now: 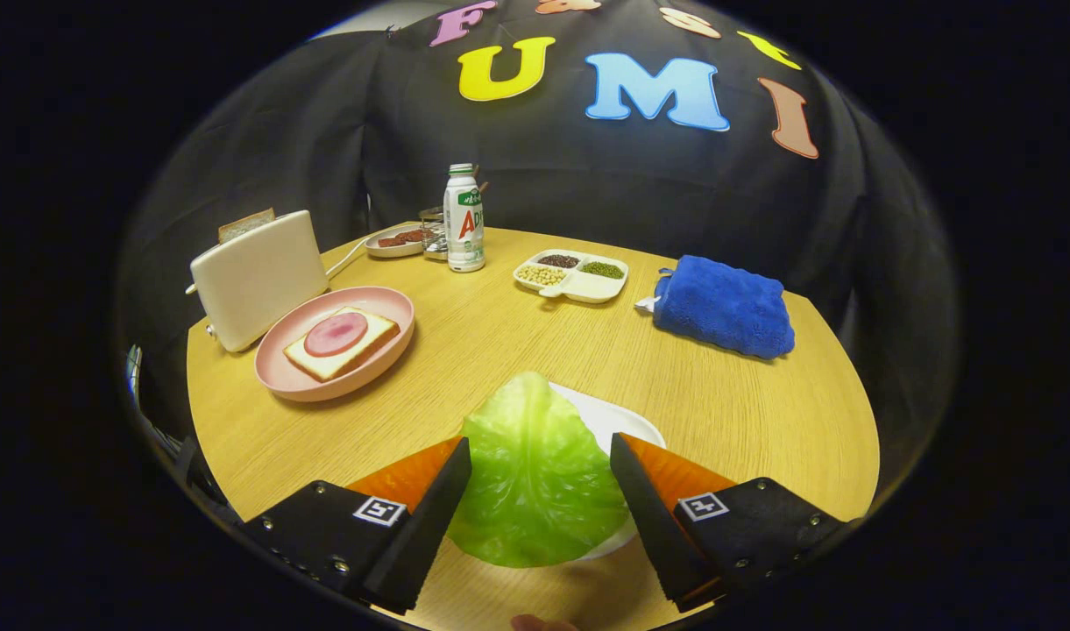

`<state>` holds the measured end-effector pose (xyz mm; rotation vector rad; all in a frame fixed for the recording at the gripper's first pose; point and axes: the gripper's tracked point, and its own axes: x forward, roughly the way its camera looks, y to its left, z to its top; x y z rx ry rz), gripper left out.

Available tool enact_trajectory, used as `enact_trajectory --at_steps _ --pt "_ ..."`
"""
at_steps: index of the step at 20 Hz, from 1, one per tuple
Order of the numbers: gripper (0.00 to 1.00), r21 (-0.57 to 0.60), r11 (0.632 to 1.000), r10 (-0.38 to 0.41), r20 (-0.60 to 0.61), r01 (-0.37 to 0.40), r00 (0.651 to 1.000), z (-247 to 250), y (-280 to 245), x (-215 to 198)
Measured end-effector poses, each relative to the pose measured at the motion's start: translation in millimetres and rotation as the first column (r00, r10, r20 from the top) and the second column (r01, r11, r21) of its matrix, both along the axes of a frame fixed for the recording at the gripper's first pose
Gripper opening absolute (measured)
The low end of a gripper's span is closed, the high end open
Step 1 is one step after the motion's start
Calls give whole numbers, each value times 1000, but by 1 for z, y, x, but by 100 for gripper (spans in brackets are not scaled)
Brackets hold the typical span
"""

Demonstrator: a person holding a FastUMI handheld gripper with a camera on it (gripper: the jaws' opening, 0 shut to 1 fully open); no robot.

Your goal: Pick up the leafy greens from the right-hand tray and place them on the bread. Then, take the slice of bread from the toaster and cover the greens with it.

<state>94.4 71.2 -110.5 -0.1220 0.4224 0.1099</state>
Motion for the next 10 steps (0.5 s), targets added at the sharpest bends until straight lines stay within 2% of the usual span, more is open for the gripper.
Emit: enact_trajectory --at_steps 4,9,10 --pt "98 -9 1000 -29 -44 28 999 -11 -4 3" --pt "97 66 995 -62 -118 70 991 -28 -14 8" --pt "98 63 995 -66 -99 73 993 -26 -16 11"
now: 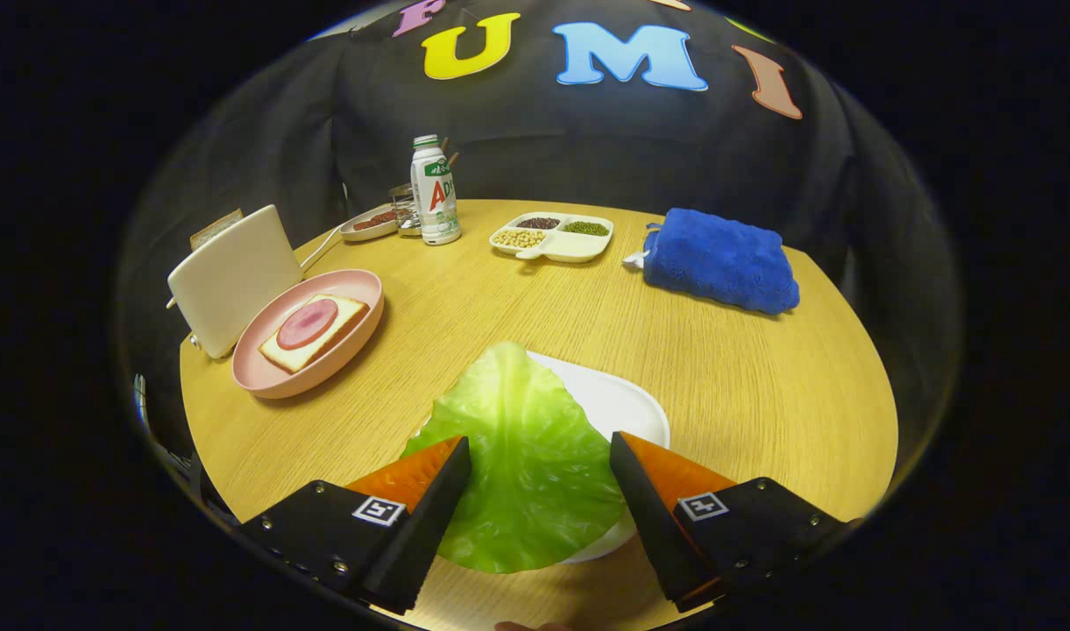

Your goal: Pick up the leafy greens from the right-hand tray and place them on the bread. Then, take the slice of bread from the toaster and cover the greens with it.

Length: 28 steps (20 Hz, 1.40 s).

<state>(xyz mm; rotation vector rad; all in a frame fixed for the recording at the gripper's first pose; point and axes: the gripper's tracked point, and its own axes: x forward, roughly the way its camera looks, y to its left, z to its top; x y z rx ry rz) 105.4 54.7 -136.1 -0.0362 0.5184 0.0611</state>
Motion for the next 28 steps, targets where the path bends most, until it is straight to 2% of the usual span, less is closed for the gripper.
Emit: enact_trajectory --at_steps 3,4,5,6,7,8,9,14,19,23,25,26,28 --pt "91 -20 1000 21 14 -20 1000 -2 2 -1" --pt "74 -23 999 33 21 -32 999 -1 6 -1" --pt "69 -28 998 50 28 -49 998 -1 11 -1" --pt "44 -26 998 58 34 -57 998 -1 14 0" --pt "35 -37 998 56 42 -55 998 -1 14 1" --pt "10 -46 998 53 42 -51 998 -1 13 1" --pt "10 -56 997 57 42 -55 997 -1 14 0" --pt "9 49 997 60 127 -67 990 23 21 -5" --pt "9 47 989 125 244 -141 962 70 38 -16" --pt "9 -32 990 142 204 -138 969 65 35 -11" --pt "10 -30 983 186 168 -183 968 56 46 -24" --pt "38 -20 976 220 131 -219 967 46 53 -27" --pt "93 -21 975 221 65 -221 973 34 49 -32"
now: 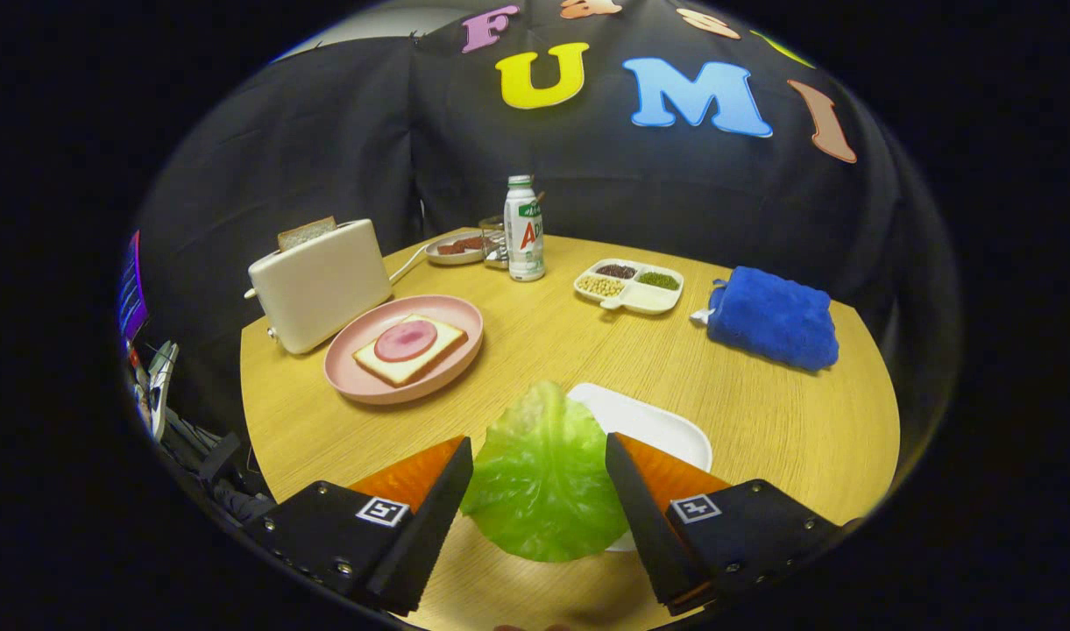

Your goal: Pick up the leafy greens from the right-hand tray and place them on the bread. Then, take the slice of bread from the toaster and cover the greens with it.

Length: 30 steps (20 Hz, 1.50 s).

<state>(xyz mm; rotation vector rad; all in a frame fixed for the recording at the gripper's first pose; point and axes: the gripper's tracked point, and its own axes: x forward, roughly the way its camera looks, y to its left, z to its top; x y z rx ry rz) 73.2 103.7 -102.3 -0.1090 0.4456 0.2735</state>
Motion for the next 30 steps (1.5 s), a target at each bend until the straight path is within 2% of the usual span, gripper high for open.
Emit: enact_trajectory --at_steps 2,6,8,9,11,13,14,17,22,25,30 --pt "93 -34 999 -25 -21 24 999 -5 -12 8" --pt "92 -6 999 -34 -131 33 991 -30 -16 11" --pt "93 30 999 -32 -141 37 990 -30 -13 14" --pt "92 -3 999 -52 -158 52 986 -37 -19 16" --pt "53 -59 997 -60 -133 52 989 -37 -26 19" --pt "16 -54 996 -81 -115 75 990 -34 -28 22" --pt "5 -49 996 -80 -111 75 991 -33 -29 24" --pt "5 -32 997 -79 -76 77 994 -24 -28 23" --pt "5 59 997 -42 10 42 999 10 -17 15" --pt "5 92 996 -2 67 -4 998 33 0 14" --pt "5 76 992 94 148 -106 985 60 39 18"
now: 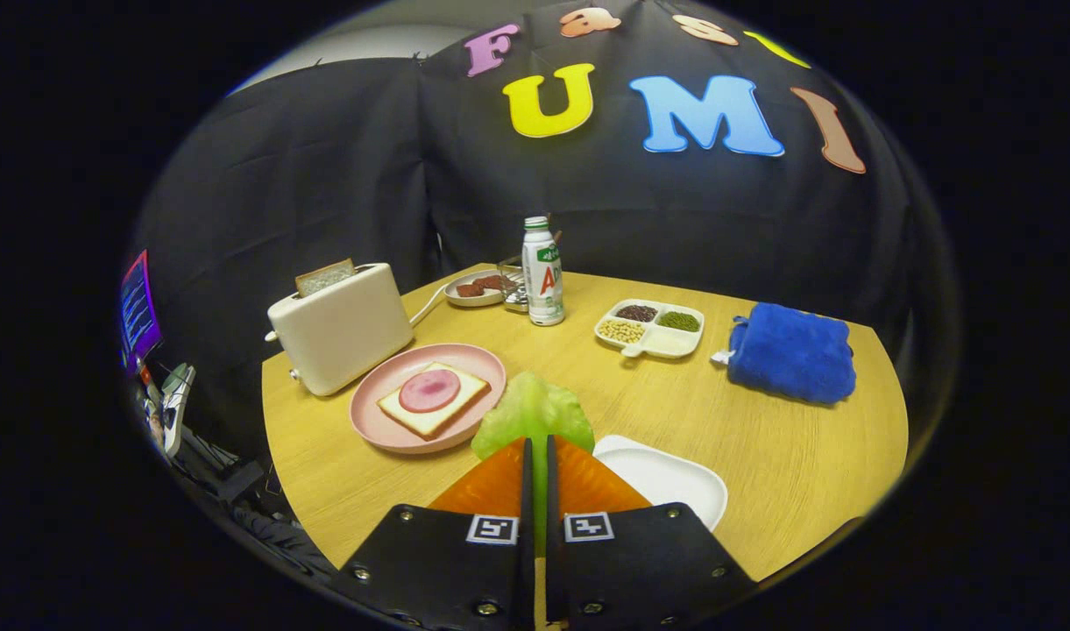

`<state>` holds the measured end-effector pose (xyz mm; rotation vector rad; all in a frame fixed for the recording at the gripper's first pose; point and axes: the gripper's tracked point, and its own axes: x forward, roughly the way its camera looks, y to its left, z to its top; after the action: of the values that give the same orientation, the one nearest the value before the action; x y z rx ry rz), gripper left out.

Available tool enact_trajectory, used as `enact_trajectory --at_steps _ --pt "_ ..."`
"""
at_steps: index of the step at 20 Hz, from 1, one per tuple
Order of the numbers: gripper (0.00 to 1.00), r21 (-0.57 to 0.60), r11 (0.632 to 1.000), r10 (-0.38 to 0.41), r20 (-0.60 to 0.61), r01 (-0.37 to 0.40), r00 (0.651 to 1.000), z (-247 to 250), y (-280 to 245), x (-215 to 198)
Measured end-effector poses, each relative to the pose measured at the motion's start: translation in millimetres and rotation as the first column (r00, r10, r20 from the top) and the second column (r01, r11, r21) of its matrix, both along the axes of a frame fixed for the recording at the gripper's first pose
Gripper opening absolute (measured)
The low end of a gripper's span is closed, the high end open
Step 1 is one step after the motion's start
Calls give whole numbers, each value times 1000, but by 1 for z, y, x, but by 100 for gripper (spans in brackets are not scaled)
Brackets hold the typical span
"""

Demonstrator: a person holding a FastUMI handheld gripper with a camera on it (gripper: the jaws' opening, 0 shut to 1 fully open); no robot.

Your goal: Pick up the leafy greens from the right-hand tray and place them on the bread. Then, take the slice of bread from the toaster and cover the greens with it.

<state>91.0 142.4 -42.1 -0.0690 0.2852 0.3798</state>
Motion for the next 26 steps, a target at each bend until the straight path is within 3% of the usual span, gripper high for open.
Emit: enact_trajectory --at_steps 8,13,20,26 --pt "5 -26 982 189 64 -187 980 12 85 27" --pt "5 -15 968 253 51 -252 966 10 123 49" --pt "5 -69 960 275 14 -273 961 -13 159 75" --pt "5 -59 972 227 1 -227 974 -23 154 93"
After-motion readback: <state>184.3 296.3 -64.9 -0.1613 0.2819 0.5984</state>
